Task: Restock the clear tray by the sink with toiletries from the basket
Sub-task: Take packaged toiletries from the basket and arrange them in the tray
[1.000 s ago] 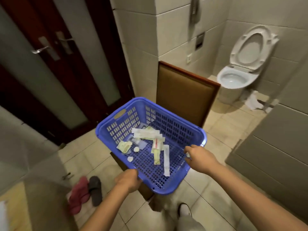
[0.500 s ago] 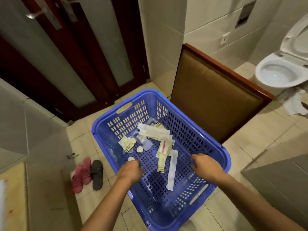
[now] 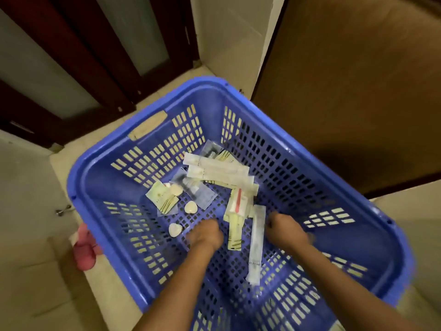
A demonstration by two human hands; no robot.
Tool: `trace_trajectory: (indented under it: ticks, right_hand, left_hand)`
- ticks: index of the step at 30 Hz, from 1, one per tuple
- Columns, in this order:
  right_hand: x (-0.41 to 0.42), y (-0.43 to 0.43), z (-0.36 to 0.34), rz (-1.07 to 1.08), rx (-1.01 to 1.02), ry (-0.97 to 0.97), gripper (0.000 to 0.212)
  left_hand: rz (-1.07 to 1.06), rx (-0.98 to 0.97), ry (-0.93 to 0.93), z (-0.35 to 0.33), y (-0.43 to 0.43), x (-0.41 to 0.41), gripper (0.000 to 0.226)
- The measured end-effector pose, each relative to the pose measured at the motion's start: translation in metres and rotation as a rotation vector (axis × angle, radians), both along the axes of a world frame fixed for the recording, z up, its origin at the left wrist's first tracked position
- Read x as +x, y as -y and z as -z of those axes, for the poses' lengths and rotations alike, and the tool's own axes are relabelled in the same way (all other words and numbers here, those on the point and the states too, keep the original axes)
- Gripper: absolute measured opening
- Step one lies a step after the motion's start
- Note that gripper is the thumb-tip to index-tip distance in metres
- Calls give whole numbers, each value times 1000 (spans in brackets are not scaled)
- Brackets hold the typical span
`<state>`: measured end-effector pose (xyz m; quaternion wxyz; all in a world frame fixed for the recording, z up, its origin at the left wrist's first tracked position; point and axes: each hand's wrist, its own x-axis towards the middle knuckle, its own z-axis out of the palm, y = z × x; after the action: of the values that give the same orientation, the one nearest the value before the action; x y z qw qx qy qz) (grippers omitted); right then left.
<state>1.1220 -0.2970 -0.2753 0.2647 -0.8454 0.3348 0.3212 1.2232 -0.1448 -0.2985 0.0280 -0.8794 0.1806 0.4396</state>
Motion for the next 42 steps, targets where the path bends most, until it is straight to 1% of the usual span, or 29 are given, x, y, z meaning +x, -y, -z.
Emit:
trace_trajectory:
  ticks: [1,3,4,7,9,12,16,18,21,23,26,28,31,32,33,35,37,40,42]
  right_hand:
    - [3,-4,11,-1,3,-26,29]
    - [8,-11,36,-11,1,-49,14]
    - [9,-14,46,-12,3,-52,11]
    - [14,-20,68,66,49,-36,29]
    - [17,-23,82,119,61,-23,33]
    - [26,-22,98,197,54,25,29]
    - [46,-9,110,307,38,127,37]
    - [60,-2,113,358,81,133,37]
    - [75,3,115,434,162,122,28]
    - [77,5,118,474,199,128,20]
    - [67,3,124,522,241,179,30]
    - [56,1,124,616,280,230,30]
    - [43,-4,112,765,307,293,15]
    - [40,-6,107,789,299,318,13]
    - [36,-7,104,807,289,330,14]
    - [29,-9,100,858,277,336,16]
    - [22,-8,98,946,315,339,13]
    - [17,-3,89,1014,391,324,13]
    - [14,1,81,1031,453,308,18]
  left_hand:
    - [1,-1,0,10,2,0,20]
    - [-22,-18,5,32,5,1,22]
    - [-35,-26,10,40,5,1,24]
    - [-95,-62,4,58,3,1,33]
    - [-141,-102,-12,67,3,-1,30]
    - [-215,-150,18,77,7,-4,25]
    - [-398,-282,112,86,21,-4,24]
    - [-478,-357,109,91,29,-3,25]
    - [-567,-425,70,97,38,-1,31]
    - [-601,-429,75,99,41,0,33]
    - [-602,-453,92,100,44,-1,31]
    - [-617,-494,78,96,45,-5,27]
    - [-624,-542,33,90,44,-10,17]
    - [-625,-552,-3,88,44,-12,11]
    - [-641,-565,-47,85,44,-14,11]
    - [-714,-608,-155,81,43,-19,26]
    - [-779,-645,-262,76,41,-26,34]
    - [-799,-638,-390,68,38,-34,37]
    - [-794,-605,-442,68,36,-39,35]
